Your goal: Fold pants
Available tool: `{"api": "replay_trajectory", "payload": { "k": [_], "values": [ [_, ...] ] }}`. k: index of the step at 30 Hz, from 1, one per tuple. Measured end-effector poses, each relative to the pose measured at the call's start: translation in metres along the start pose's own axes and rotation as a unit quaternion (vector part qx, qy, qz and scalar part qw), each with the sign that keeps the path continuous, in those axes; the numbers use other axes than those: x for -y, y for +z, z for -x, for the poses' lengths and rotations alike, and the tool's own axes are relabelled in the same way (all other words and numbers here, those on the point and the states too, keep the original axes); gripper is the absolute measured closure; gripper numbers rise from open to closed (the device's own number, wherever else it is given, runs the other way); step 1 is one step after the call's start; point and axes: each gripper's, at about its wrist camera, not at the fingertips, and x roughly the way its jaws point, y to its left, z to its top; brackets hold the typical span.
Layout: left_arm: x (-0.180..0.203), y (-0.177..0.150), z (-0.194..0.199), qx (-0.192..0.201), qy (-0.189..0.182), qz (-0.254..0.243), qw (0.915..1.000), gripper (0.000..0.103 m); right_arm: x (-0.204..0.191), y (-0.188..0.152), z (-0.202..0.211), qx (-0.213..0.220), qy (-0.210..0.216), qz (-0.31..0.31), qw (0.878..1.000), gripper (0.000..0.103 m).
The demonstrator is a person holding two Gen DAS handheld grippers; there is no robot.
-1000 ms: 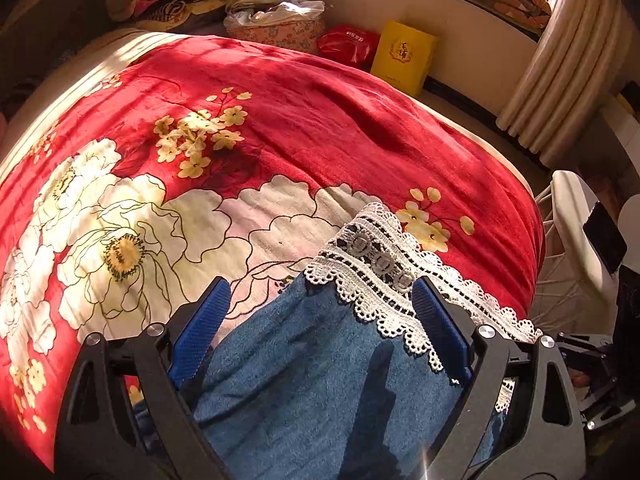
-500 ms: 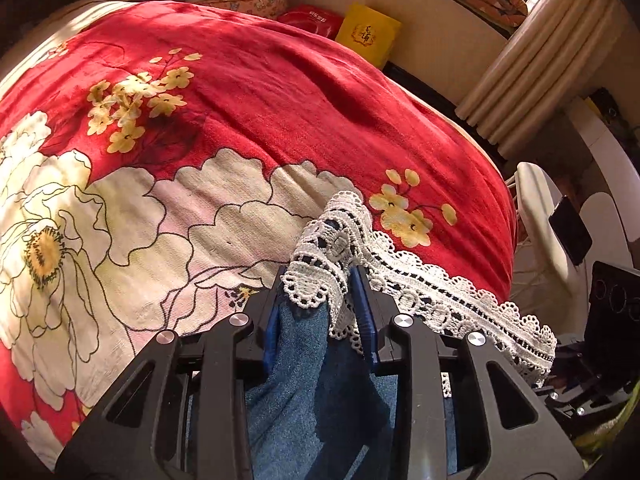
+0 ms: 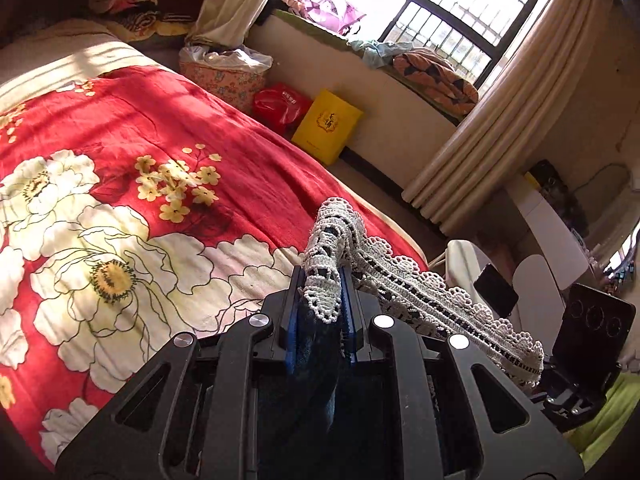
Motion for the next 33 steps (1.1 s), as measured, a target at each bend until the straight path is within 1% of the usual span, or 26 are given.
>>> {"api": "replay_trajectory", "payload": {
  "k": [3, 6, 8, 10, 12, 14, 15, 16, 17, 18, 19, 20, 21, 22, 23, 24, 27, 28, 29, 30, 32, 33],
  "values": [
    [-0.01, -0.014, 0.038, 0.034, -0.004, 0.014, 0.9993, 0.093, -0.037, 0.0, -0.013, -0.008, 0.019, 0.053, 0.998, 0.081],
    [-0.023, -0.031, 0.066, 0.053, 0.003, 0.034, 0.998, 0.093, -0.067, -0.007, -0.034, -0.03, 0.038, 0.094, 0.994, 0.081],
    [-0.034, -0.049, 0.079, 0.058, 0.016, 0.05, 0.997, 0.093, -0.082, -0.016, -0.053, -0.049, 0.045, 0.125, 0.99, 0.081],
    [-0.051, -0.068, 0.089, 0.062, 0.028, 0.077, 0.9947, 0.092, -0.094, -0.028, -0.076, -0.079, 0.051, 0.152, 0.984, 0.081],
    [-0.064, -0.087, 0.099, 0.065, 0.046, 0.107, 0.9911, 0.091, -0.103, -0.044, -0.097, -0.109, 0.052, 0.175, 0.977, 0.081],
    [-0.074, -0.104, 0.109, 0.065, 0.076, 0.123, 0.9874, 0.089, -0.111, -0.058, -0.114, -0.134, 0.051, 0.195, 0.97, 0.081],
    [-0.08, -0.112, 0.116, 0.067, 0.083, 0.135, 0.9851, 0.089, -0.114, -0.065, -0.122, -0.148, 0.052, 0.202, 0.967, 0.081],
    [-0.086, -0.119, 0.121, 0.071, 0.083, 0.152, 0.9824, 0.084, -0.117, -0.072, -0.129, -0.157, 0.053, 0.209, 0.964, 0.081],
    [-0.091, -0.125, 0.128, 0.077, 0.082, 0.171, 0.9788, 0.075, -0.12, -0.078, -0.135, -0.164, 0.052, 0.214, 0.962, 0.081],
    [-0.095, -0.13, 0.135, 0.084, 0.082, 0.188, 0.9751, 0.071, -0.123, -0.084, -0.14, -0.174, 0.05, 0.218, 0.959, 0.081],
    [-0.098, -0.134, 0.142, 0.091, 0.082, 0.204, 0.9713, 0.063, -0.125, -0.089, -0.145, -0.182, 0.049, 0.222, 0.957, 0.081],
    [-0.101, -0.137, 0.149, 0.097, 0.077, 0.217, 0.9683, 0.061, -0.127, -0.094, -0.148, -0.185, 0.047, 0.228, 0.955, 0.079],
    [-0.103, -0.14, 0.155, 0.102, 0.072, 0.227, 0.966, 0.061, -0.129, -0.098, -0.149, -0.189, 0.046, 0.235, 0.952, 0.078],
    [-0.103, -0.142, 0.161, 0.109, 0.071, 0.234, 0.9636, 0.058, -0.13, -0.101, -0.151, -0.193, 0.046, 0.239, 0.95, 0.078],
    [-0.103, -0.144, 0.166, 0.114, 0.067, 0.237, 0.9625, 0.054, -0.131, -0.103, -0.153, -0.197, 0.045, 0.239, 0.95, 0.078],
    [-0.102, -0.145, 0.17, 0.118, 0.063, 0.239, 0.9619, 0.053, -0.13, -0.104, -0.154, -0.199, 0.044, 0.238, 0.95, 0.078],
    [-0.099, -0.151, 0.175, 0.12, 0.053, 0.251, 0.9592, 0.045, -0.134, -0.11, -0.152, -0.201, 0.048, 0.247, 0.947, 0.077],
    [-0.098, -0.153, 0.174, 0.119, 0.047, 0.255, 0.9584, 0.041, -0.135, -0.112, -0.152, -0.203, 0.052, 0.249, 0.945, 0.073],
    [-0.097, -0.155, 0.173, 0.119, 0.04, 0.259, 0.9578, 0.039, -0.136, -0.114, -0.152, -0.209, 0.057, 0.248, 0.944, 0.067],
    [-0.096, -0.156, 0.171, 0.119, 0.032, 0.261, 0.9574, 0.037, -0.136, -0.115, -0.152, -0.216, 0.063, 0.243, 0.944, 0.063],
    [-0.095, -0.159, 0.165, 0.113, 0.035, 0.265, 0.9569, 0.034, -0.137, -0.114, -0.147, -0.217, 0.078, 0.238, 0.944, 0.053],
    [-0.094, -0.161, 0.162, 0.108, 0.038, 0.263, 0.9578, 0.034, -0.138, -0.112, -0.142, -0.213, 0.083, 0.236, 0.945, 0.052]
  ]
}}
